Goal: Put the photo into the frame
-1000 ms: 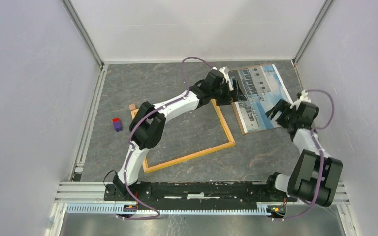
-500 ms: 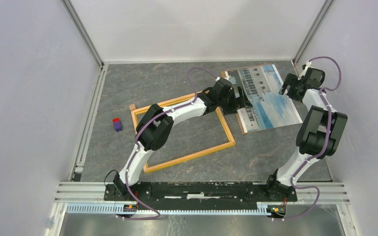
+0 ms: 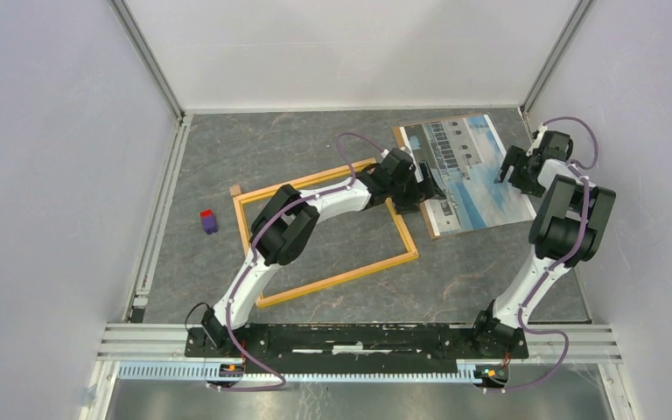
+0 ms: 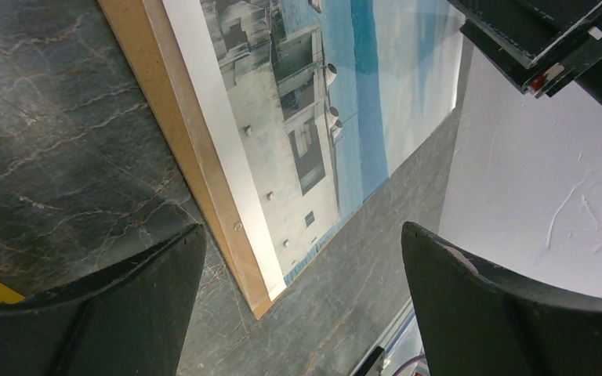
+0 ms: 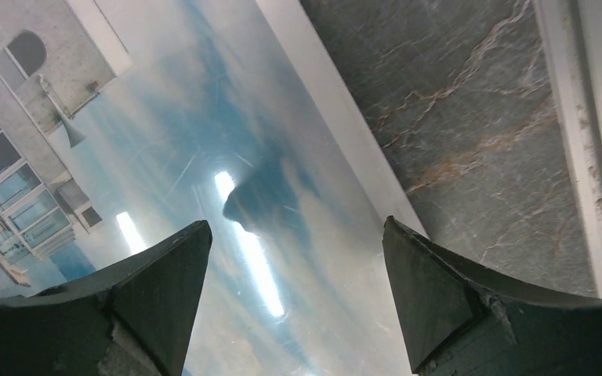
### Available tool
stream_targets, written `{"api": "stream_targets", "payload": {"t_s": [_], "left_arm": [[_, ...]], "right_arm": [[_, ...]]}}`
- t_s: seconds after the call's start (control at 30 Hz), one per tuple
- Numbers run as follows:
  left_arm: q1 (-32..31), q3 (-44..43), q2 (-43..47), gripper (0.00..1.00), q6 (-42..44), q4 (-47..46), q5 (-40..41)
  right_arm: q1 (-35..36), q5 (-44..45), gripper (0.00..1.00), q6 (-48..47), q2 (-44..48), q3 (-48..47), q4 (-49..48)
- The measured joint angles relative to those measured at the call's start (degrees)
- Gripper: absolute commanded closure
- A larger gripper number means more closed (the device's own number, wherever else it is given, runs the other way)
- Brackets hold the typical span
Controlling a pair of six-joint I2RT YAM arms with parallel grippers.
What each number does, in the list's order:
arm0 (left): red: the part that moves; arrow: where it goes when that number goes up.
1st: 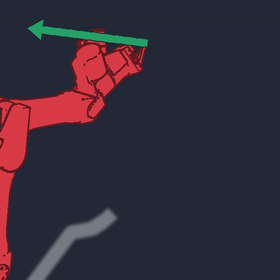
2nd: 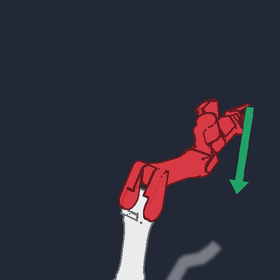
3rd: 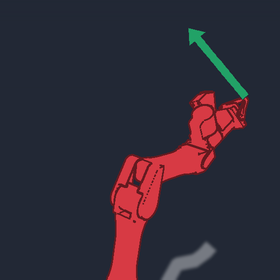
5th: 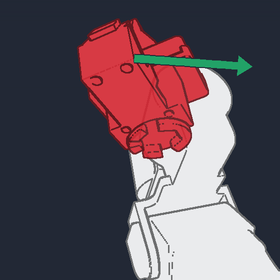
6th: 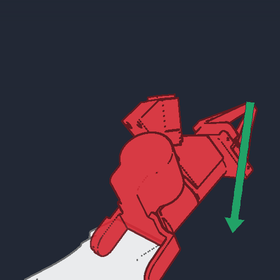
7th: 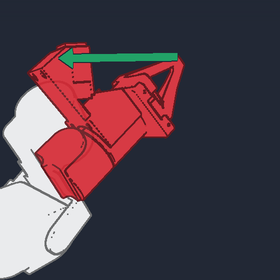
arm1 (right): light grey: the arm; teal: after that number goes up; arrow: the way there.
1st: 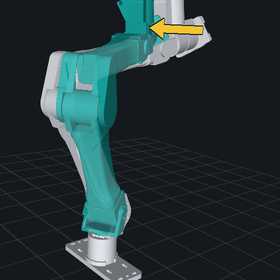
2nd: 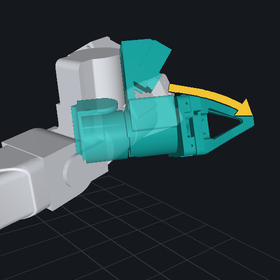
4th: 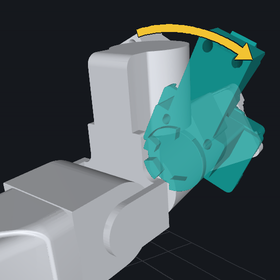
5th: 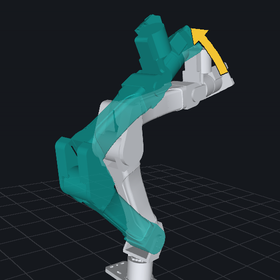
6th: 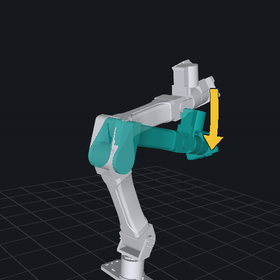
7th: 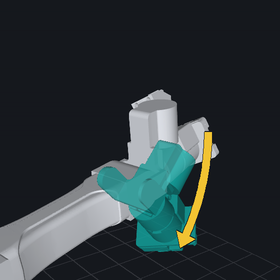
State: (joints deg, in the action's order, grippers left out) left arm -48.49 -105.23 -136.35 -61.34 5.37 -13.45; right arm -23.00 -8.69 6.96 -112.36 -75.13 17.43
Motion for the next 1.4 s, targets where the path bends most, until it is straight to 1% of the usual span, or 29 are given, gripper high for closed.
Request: {"api": "stream_targets", "payload": {"t_s": [0.37,0.57,0.8,1.13,1.4], "left_arm": [[-0.8,0.0,0.0,0.00,-3.4,0.0,-0.1],[-1.9,2.6,0.4,0.00,-5.9,-0.9,0.0],[-3.7,2.9,1.0,0.00,-6.1,-0.3,2.8],[-4.0,2.0,1.0,0.00,-6.4,1.2,2.8],[-4.1,1.7,1.3,0.00,-7.1,1.4,1.3]], "right_arm": [[-0.4,1.3,0.14,-0.9,-0.9,-0.3,-1.6],[-0.4,1.2,0.14,-0.9,-1.0,-0.3,-2.0],[-0.4,1.0,0.14,-0.9,-1.4,-0.3,-2.2],[-0.6,0.4,0.14,-0.9,-1.4,-0.1,-2.7],[-0.8,-0.1,0.15,-0.9,-1.4,0.3,-3.5]]}}
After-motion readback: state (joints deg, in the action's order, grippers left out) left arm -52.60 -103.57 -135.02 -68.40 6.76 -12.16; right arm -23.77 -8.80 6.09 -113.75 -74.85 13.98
